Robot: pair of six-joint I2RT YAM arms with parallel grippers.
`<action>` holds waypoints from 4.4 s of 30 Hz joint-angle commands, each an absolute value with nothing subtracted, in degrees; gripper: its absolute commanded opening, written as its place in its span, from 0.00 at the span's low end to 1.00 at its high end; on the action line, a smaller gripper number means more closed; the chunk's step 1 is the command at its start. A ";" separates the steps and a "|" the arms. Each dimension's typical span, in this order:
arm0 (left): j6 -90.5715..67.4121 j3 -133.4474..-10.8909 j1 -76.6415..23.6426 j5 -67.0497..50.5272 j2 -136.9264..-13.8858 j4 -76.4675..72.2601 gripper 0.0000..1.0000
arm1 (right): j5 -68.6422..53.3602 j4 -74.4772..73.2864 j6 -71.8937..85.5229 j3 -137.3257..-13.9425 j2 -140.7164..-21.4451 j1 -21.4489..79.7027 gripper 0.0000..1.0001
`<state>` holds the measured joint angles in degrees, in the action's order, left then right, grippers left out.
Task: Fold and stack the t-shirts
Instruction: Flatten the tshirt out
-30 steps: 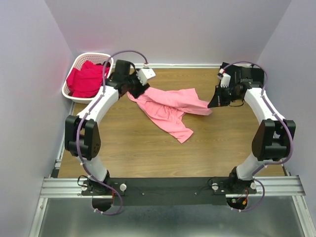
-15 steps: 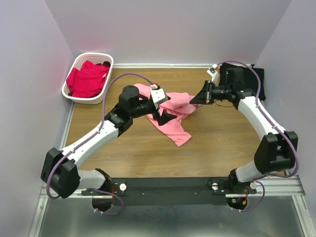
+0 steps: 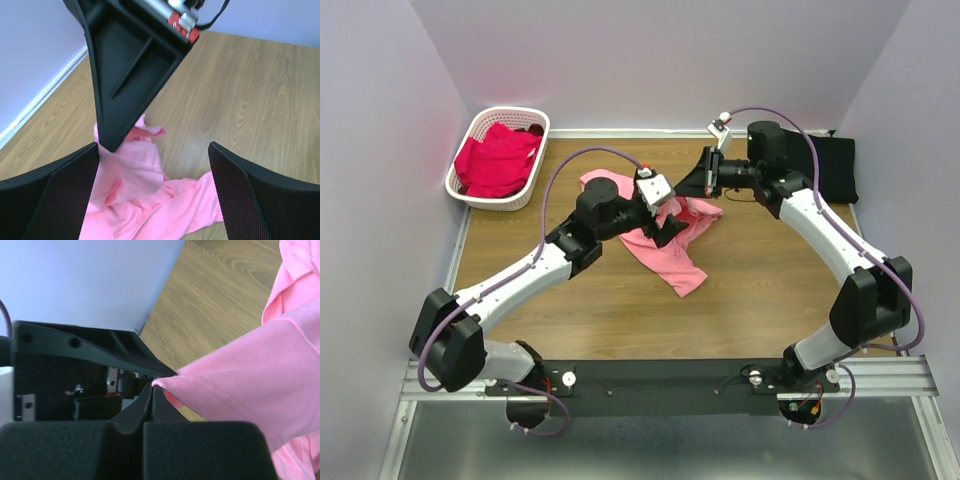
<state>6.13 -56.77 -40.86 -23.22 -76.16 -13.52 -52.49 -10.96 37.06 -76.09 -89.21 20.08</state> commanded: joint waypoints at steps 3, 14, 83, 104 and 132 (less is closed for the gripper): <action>8.17 -56.87 -41.13 -18.02 -75.59 -11.34 0.84 | -53.43 -7.47 39.64 -79.98 -88.86 20.83 0.01; 6.15 -59.94 -35.25 -20.99 -71.90 -6.42 0.00 | -56.60 -6.33 38.15 -87.70 -88.68 18.91 0.27; 6.94 -72.25 -1.50 -18.90 -72.95 -0.09 0.00 | -10.99 -32.17 -4.92 -98.17 -126.83 43.50 0.45; 7.47 -71.72 -0.88 -18.90 -72.68 1.50 0.00 | -7.12 -32.69 -5.45 -98.44 -126.39 44.38 0.04; 14.85 -76.38 4.66 -28.38 -61.53 15.20 0.00 | 7.21 -37.79 -20.04 -95.37 -84.57 21.80 0.01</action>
<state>11.16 -78.76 3.97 -24.67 -66.61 10.79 4.95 -34.44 -16.99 -99.72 -88.73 21.80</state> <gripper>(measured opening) 0.011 0.009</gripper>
